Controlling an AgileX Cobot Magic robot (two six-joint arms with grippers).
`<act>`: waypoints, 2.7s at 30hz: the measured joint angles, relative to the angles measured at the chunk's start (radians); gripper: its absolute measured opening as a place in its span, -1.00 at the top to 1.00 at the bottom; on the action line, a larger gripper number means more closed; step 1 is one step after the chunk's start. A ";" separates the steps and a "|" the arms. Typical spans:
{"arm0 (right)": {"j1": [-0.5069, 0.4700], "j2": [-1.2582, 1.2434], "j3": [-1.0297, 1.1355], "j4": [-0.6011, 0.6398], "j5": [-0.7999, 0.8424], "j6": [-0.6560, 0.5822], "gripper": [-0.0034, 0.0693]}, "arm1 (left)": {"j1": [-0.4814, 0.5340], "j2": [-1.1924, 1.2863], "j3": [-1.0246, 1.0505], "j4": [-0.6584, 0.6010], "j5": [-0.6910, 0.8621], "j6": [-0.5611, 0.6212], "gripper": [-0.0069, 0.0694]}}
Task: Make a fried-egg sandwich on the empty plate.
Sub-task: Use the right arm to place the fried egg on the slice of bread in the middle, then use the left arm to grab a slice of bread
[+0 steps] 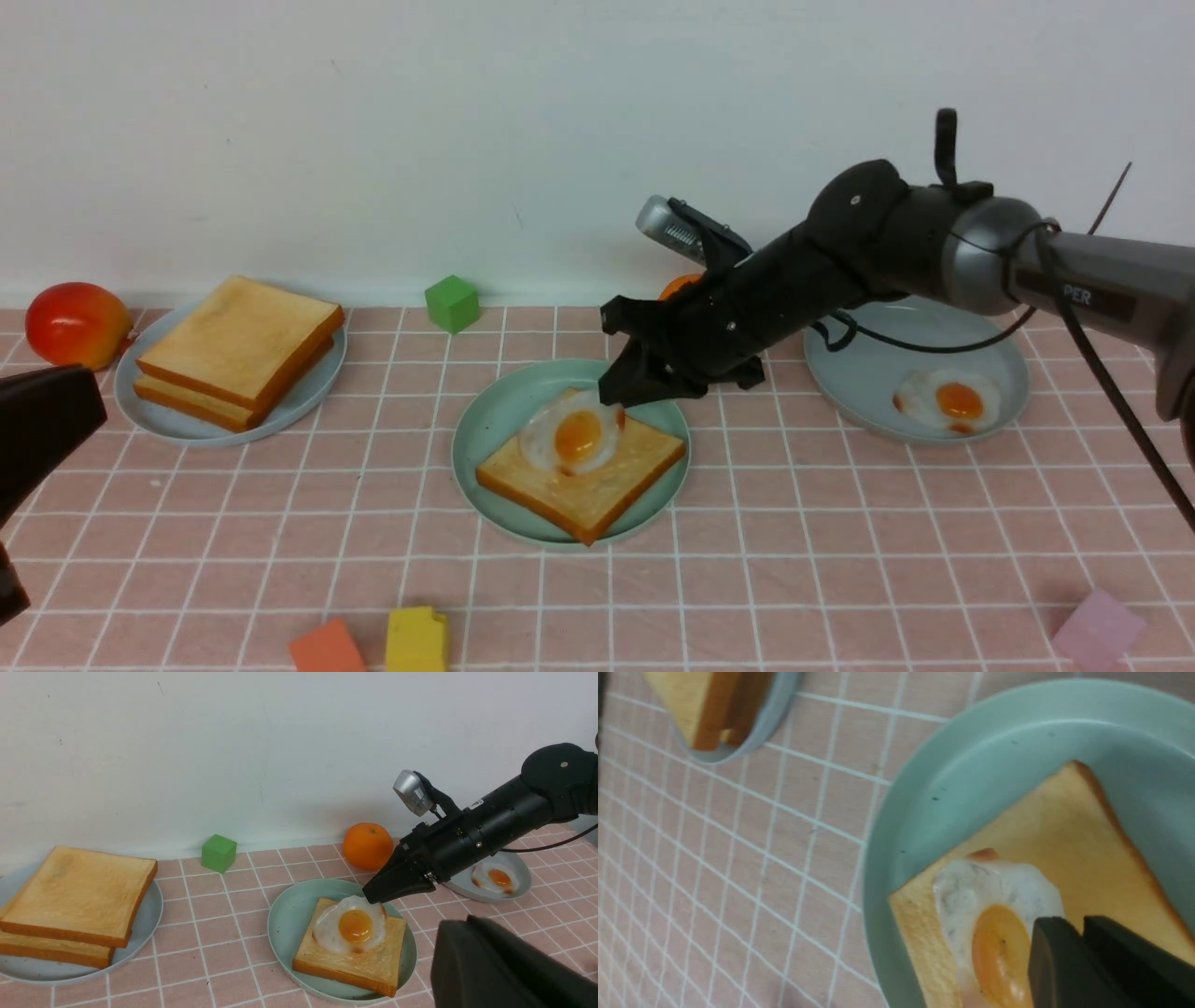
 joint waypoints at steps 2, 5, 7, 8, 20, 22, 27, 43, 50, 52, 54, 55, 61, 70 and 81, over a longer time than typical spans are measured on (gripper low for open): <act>0.000 0.000 0.000 -0.038 0.012 0.041 0.60 | 0.000 0.000 0.000 0.000 0.000 0.000 0.84; 0.000 -0.005 0.000 -0.102 0.044 0.096 0.38 | 0.000 0.000 0.000 0.000 0.000 0.000 0.83; 0.000 -0.010 0.000 -0.116 0.054 0.101 0.26 | 0.000 0.000 0.000 0.000 0.000 0.000 0.83; 0.000 -0.022 0.000 -0.133 0.065 0.102 0.13 | 0.000 0.000 0.000 0.000 0.001 0.000 0.82; 0.004 -0.334 0.001 -0.435 0.332 0.110 0.34 | 0.000 0.054 -0.005 -0.020 0.288 -0.051 0.81; 0.013 -0.411 0.014 -0.520 0.375 0.126 0.53 | 0.000 0.092 -0.017 -0.039 0.332 -0.051 0.81; 0.064 -0.676 0.141 -0.631 0.407 0.155 0.89 | 0.000 0.272 -0.085 -0.154 0.358 0.055 0.85; 0.128 -1.290 0.594 -0.671 0.243 0.113 0.89 | 0.626 0.868 -0.464 -0.816 0.197 0.838 0.85; 0.128 -1.377 0.669 -0.686 0.189 0.107 0.88 | 0.774 1.125 -0.629 -0.832 0.140 0.988 0.81; 0.128 -1.385 0.673 -0.689 0.183 0.107 0.88 | 0.774 1.177 -0.654 -0.810 0.133 1.017 0.73; 0.128 -1.387 0.675 -0.699 0.177 0.106 0.88 | 0.774 1.237 -0.686 -0.787 0.110 1.046 0.56; 0.128 -1.388 0.675 -0.705 0.174 0.105 0.88 | 0.774 1.257 -0.694 -0.777 0.096 1.054 0.46; 0.128 -1.388 0.675 -0.743 0.169 0.105 0.87 | 0.774 1.370 -0.703 -0.655 -0.023 1.064 -0.06; 0.128 -1.388 0.675 -0.746 0.165 0.105 0.85 | 0.774 1.460 -0.708 -0.604 -0.160 1.066 -0.19; 0.128 -1.388 0.675 -0.745 0.166 0.105 0.84 | 0.774 1.494 -0.710 -0.546 -0.189 1.067 0.26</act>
